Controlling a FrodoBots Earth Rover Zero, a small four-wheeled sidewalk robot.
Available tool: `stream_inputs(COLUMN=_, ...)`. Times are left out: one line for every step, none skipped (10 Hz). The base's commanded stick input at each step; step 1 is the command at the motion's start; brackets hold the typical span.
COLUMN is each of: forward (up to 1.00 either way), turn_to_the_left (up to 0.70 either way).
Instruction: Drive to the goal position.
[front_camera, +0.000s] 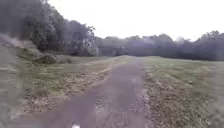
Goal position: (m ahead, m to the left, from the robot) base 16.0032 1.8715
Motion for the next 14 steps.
stream_inputs(forward=0.00, turn_to_the_left=0.00)
stream_inputs(forward=0.00, turn_to_the_left=0.00)
stream_inputs(forward=0.00, turn_to_the_left=0.00)
stream_inputs(forward=0.00, turn_to_the_left=0.00)
stream_inputs(forward=0.00, turn_to_the_left=0.00)
stream_inputs(forward=0.00, turn_to_the_left=0.00)
stream_inputs(forward=0.00, turn_to_the_left=0.00)
stream_inputs(forward=0.00, turn_to_the_left=0.00)
stream_inputs(forward=0.45, turn_to_the_left=0.00)
stream_inputs(forward=0.45, turn_to_the_left=0.00)
stream_inputs(forward=0.45, turn_to_the_left=0.00)
stream_inputs(forward=0.45, turn_to_the_left=0.00)
stream_inputs(forward=0.45, turn_to_the_left=0.00)
stream_inputs(forward=0.45, turn_to_the_left=0.00)
